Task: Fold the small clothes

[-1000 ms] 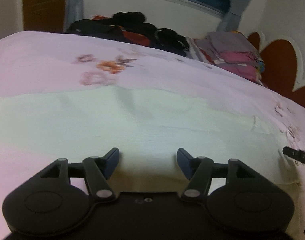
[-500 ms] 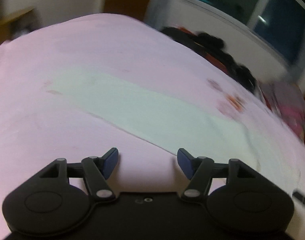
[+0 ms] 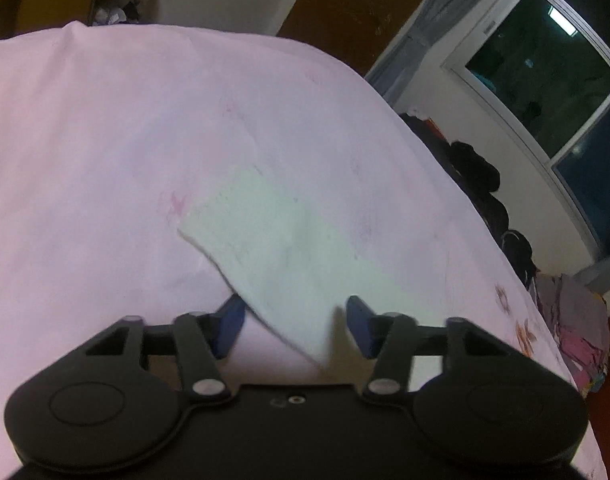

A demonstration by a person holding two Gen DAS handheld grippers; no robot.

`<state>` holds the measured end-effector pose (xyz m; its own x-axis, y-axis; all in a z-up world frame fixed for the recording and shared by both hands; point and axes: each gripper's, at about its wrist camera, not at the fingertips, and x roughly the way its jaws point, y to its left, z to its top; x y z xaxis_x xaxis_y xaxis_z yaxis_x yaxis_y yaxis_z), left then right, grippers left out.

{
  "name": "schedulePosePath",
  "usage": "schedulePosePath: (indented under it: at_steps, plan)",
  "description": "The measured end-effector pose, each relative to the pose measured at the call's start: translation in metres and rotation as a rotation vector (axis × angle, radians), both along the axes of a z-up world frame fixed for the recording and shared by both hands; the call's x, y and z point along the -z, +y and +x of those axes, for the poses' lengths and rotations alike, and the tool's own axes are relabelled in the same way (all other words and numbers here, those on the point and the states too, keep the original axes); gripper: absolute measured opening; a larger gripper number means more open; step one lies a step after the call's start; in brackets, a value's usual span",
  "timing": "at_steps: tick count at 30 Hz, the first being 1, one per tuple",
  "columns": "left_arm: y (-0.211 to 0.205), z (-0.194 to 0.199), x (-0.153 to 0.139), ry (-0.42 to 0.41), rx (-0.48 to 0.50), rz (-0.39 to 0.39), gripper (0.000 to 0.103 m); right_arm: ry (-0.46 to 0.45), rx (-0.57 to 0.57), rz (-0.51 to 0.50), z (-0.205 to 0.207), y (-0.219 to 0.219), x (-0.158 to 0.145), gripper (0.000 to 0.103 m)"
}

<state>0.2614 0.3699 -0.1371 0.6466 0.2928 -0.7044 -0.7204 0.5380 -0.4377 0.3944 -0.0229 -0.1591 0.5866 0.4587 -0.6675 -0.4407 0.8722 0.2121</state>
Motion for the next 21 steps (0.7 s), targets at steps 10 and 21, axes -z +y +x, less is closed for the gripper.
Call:
schedulePosePath:
  at_steps: [10, 21]
  plan:
    - [-0.03, 0.009, -0.021, -0.062, 0.052, 0.134, 0.003, -0.002, 0.037, 0.012, 0.007, -0.003, 0.008, 0.025]
    - [-0.198, 0.072, -0.103, -0.267, 0.545, 0.157, 0.003, -0.005, 0.115, 0.097, 0.006, -0.062, -0.015, 0.025]
